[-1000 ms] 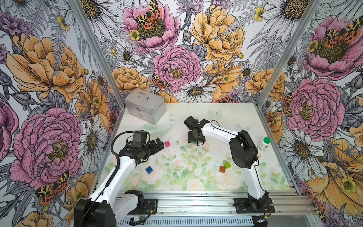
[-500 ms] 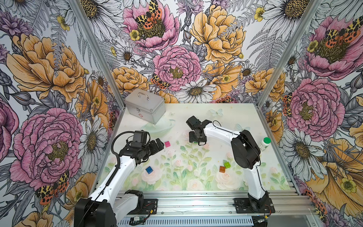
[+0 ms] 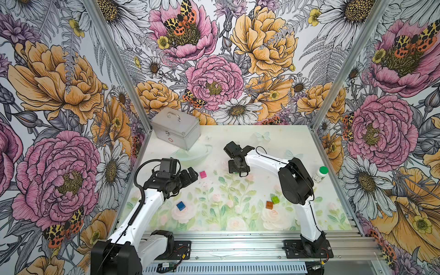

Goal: Assemble the letter v with lego
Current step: Assemble the lego brick with the lego brick.

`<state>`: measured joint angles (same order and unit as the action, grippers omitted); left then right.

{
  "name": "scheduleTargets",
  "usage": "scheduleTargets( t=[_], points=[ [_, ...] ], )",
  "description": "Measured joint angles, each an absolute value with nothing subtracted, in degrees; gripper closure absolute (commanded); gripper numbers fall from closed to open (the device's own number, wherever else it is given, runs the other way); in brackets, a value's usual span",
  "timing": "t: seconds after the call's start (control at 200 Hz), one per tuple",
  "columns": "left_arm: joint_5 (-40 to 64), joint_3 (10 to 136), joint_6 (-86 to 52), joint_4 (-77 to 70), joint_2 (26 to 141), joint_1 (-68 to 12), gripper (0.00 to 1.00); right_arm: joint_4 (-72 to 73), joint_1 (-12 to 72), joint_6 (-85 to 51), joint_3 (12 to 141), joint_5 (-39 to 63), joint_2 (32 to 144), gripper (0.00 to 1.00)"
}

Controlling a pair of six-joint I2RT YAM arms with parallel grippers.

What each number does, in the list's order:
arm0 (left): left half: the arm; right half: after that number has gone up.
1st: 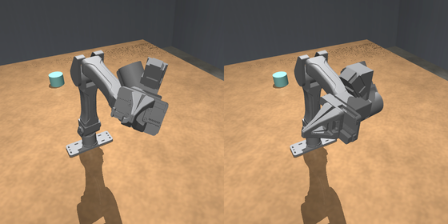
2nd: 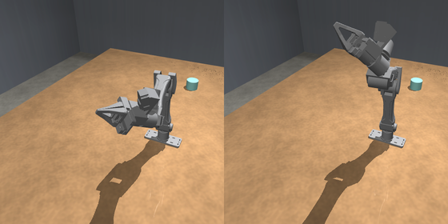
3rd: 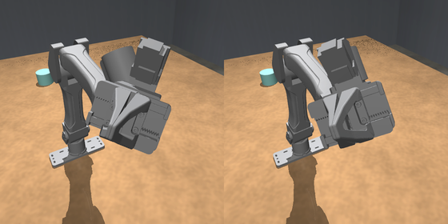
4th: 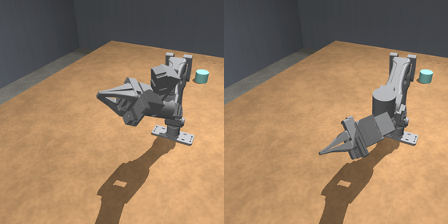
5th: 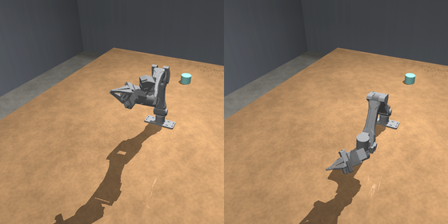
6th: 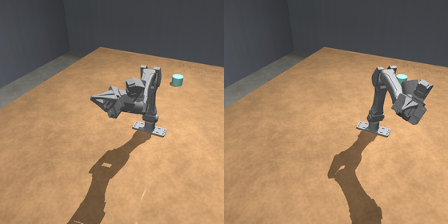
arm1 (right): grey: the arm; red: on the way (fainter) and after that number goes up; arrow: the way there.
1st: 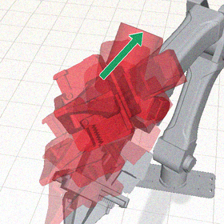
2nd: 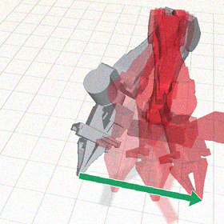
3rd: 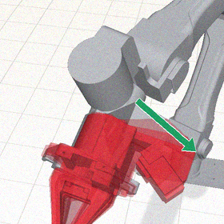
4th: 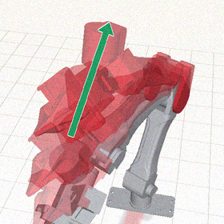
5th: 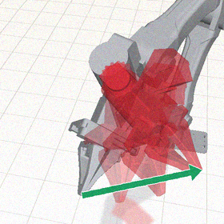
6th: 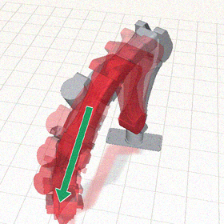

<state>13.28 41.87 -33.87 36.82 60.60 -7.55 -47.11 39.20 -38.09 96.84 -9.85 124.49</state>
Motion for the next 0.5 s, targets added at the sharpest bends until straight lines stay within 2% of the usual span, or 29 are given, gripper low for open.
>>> scheduleTargets(
  t=[0.24, 0.44, 0.5],
  points=[
    [14.04, 41.87, -33.89, 36.82, 60.60, -7.31, 0.01, -45.98, 39.46, -38.11, 95.66, -9.65, 124.16, 0.81],
    [14.48, 41.89, -33.89, 36.82, 60.62, -7.31, 0.01, -45.58, 39.44, -38.09, 95.55, -9.58, 123.81, 0.56],
    [14.50, 42.06, -33.89, 36.84, 60.93, -7.38, 0.01, -45.82, 39.40, -38.09, 95.88, -9.32, 123.81, 0.54]
  ],
)
